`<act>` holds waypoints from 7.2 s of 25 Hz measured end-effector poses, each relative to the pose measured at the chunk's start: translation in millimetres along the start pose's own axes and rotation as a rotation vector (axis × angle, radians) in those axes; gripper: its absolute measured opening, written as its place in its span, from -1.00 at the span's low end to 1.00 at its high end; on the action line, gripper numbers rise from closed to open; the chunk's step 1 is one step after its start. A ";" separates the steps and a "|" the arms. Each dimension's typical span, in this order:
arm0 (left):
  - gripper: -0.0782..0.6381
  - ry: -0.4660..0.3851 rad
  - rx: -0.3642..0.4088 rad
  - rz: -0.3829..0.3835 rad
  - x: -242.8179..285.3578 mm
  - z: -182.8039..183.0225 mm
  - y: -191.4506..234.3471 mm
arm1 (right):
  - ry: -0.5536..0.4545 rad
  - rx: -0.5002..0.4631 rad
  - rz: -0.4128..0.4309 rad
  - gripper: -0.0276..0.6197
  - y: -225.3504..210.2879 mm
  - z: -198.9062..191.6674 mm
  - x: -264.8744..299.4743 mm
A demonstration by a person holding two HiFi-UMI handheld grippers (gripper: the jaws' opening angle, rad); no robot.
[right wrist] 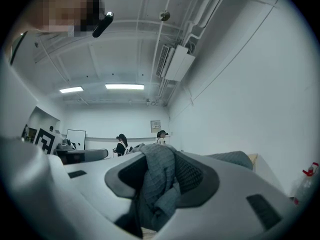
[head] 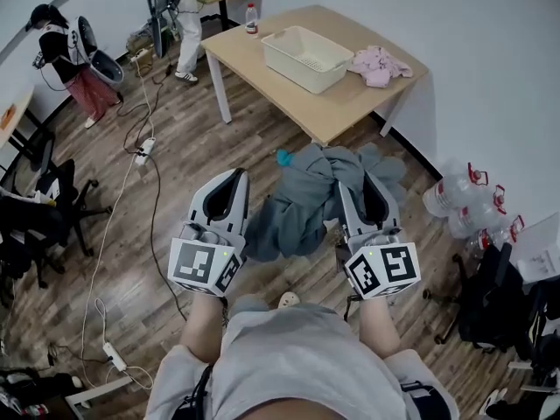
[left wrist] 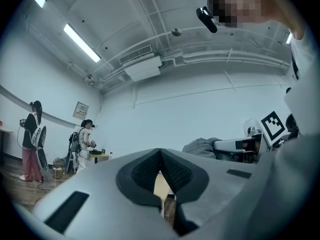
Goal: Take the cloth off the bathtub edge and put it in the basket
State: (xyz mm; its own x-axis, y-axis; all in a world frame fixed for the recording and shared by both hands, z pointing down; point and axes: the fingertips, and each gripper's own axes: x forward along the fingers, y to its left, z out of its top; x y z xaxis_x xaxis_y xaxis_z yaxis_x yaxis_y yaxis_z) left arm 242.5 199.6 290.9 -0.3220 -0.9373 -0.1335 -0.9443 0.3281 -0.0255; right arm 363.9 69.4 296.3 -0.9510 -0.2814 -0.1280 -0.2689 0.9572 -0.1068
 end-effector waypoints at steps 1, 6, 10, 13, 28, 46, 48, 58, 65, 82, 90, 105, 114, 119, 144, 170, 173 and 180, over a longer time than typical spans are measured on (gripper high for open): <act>-0.74 0.005 0.002 0.003 4.1 -0.8 2.1 | -0.001 0.003 0.002 -0.42 -3.4 -0.2 3.4; -0.74 0.021 0.001 -0.016 26.7 -7.0 -0.8 | 0.003 0.020 -0.009 -0.42 -19.7 -2.7 11.8; -0.74 0.036 0.006 -0.049 47.1 -14.3 -0.2 | 0.009 0.016 -0.022 -0.42 -28.3 -5.6 24.4; -0.74 0.042 -0.002 -0.073 59.9 -20.1 3.5 | 0.013 0.010 -0.039 -0.42 -34.8 -8.9 33.6; -0.74 0.032 0.000 -0.165 126.9 -23.2 110.5 | -0.001 0.009 -0.141 -0.42 -19.9 -20.5 146.7; -0.74 0.021 -0.021 -0.285 174.7 -41.6 240.4 | -0.024 0.031 -0.286 -0.42 20.3 -49.1 256.9; -0.74 0.023 -0.032 -0.290 180.4 -45.0 249.0 | -0.015 0.032 -0.297 -0.42 20.3 -52.4 265.0; -0.74 0.048 -0.081 -0.287 219.9 -69.1 273.3 | 0.025 0.012 -0.320 -0.42 -4.8 -64.1 301.7; -0.74 0.055 -0.069 -0.271 272.6 -74.4 291.6 | 0.015 0.036 -0.309 -0.42 -42.4 -67.1 348.5; -0.74 0.038 -0.022 -0.312 408.0 -67.7 284.9 | -0.029 0.062 -0.317 -0.42 -145.1 -52.2 427.3; -0.74 0.026 -0.021 -0.327 431.7 -73.4 277.7 | -0.038 0.053 -0.321 -0.42 -166.5 -53.6 436.9; -0.74 0.031 -0.062 -0.424 503.4 -94.4 303.3 | -0.031 0.036 -0.408 -0.42 -193.2 -59.9 486.4; -0.74 0.031 -0.065 -0.543 580.2 -94.7 339.4 | -0.070 0.044 -0.530 -0.42 -217.2 -51.1 545.6; -0.74 0.029 -0.063 -0.607 614.1 -98.4 359.5 | -0.097 0.035 -0.602 -0.42 -226.9 -50.0 572.8; -0.74 0.016 -0.137 -0.862 686.0 -123.4 399.0 | -0.157 -0.002 -0.904 -0.42 -240.5 -52.7 617.2; -0.74 0.085 -0.142 -0.843 770.2 -153.8 387.8 | 0.008 0.096 -0.943 -0.42 -356.3 -112.1 666.5; -0.74 0.097 -0.141 -0.841 777.0 -159.9 385.2 | 0.065 0.120 -0.937 -0.42 -363.7 -133.1 669.9; -0.74 0.118 -0.149 -0.844 786.7 -171.2 377.7 | 0.168 0.179 -0.936 -0.42 -375.3 -171.8 671.9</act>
State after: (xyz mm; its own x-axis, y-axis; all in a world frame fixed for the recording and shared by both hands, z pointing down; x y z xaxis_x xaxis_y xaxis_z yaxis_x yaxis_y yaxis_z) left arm -379.1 -434.0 345.8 0.4940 -0.8691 -0.0242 -0.8670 -0.4945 0.0620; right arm -200.4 -467.4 419.7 -0.3766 -0.8982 0.2268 -0.9147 0.3217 -0.2445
